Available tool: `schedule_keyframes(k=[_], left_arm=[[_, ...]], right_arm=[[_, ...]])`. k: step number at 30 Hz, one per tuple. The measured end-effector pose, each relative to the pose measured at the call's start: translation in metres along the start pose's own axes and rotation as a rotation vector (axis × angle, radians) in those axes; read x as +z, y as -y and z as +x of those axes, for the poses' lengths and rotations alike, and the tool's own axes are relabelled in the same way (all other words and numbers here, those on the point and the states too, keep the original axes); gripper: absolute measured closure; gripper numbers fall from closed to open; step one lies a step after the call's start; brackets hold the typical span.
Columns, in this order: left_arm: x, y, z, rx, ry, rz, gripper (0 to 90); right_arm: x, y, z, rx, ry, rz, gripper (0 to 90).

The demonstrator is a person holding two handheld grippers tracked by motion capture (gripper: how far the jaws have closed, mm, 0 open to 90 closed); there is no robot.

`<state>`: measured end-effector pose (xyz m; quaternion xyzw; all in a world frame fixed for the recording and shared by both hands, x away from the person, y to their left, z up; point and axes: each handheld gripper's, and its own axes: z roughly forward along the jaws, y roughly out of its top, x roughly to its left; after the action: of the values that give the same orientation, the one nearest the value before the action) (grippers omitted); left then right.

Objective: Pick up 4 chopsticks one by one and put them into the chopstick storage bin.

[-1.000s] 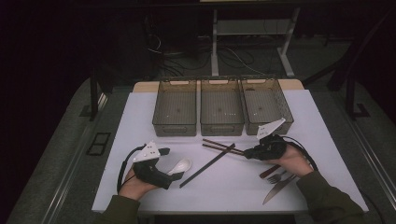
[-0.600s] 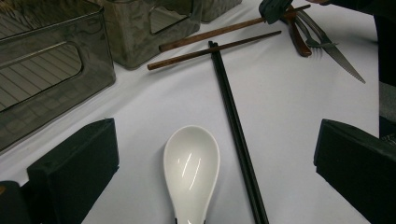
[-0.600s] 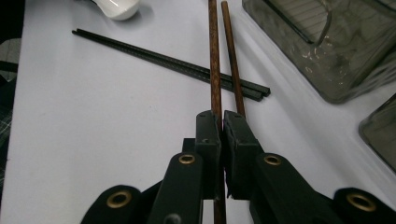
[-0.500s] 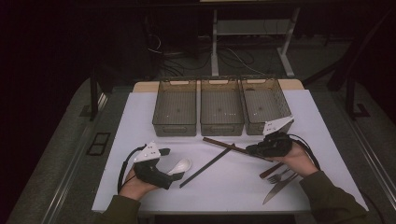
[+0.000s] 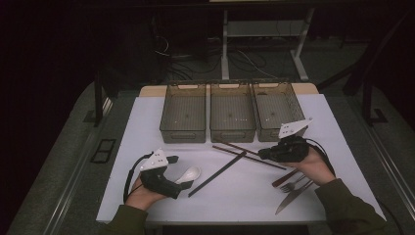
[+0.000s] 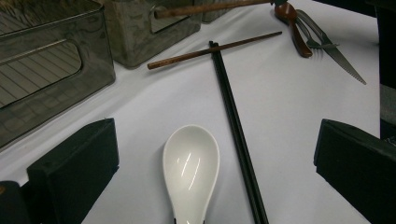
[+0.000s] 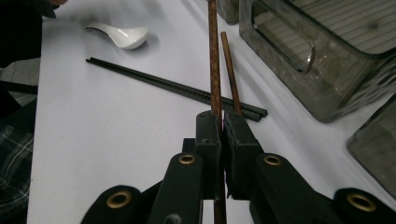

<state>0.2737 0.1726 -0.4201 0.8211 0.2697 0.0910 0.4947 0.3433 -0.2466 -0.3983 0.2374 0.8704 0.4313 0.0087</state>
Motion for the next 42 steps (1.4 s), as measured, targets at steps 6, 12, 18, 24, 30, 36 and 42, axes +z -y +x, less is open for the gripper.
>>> schedule_keyframes(k=[6,12,18,24,30,36,42], left_arm=[[0.000,0.000,0.000,-0.005,-0.009,0.010,0.0],[0.000,-0.001,-0.001,-0.007,-0.016,-0.002,0.0],[0.000,-0.002,-0.003,0.000,-0.019,-0.004,0.0],[0.001,-0.002,-0.004,-0.002,-0.020,-0.007,0.0],[0.001,-0.002,-0.004,0.005,-0.010,-0.007,0.0],[0.002,-0.002,-0.005,0.012,-0.006,-0.001,0.0],[0.002,-0.001,-0.004,0.012,-0.006,0.000,0.0]], right_arm=[[-0.005,-0.005,0.002,0.007,-0.002,-0.025,84.4],[-0.009,-0.015,0.002,0.014,0.012,-0.043,84.4],[-0.007,-0.022,0.001,0.025,0.018,-0.050,84.3],[-0.001,-0.033,0.001,0.026,0.035,-0.046,84.4],[-0.001,-0.045,0.001,0.021,0.063,-0.023,84.4],[0.001,-0.062,-0.002,0.023,0.071,-0.026,84.4],[0.008,-0.074,-0.005,0.032,0.078,-0.021,84.4]])
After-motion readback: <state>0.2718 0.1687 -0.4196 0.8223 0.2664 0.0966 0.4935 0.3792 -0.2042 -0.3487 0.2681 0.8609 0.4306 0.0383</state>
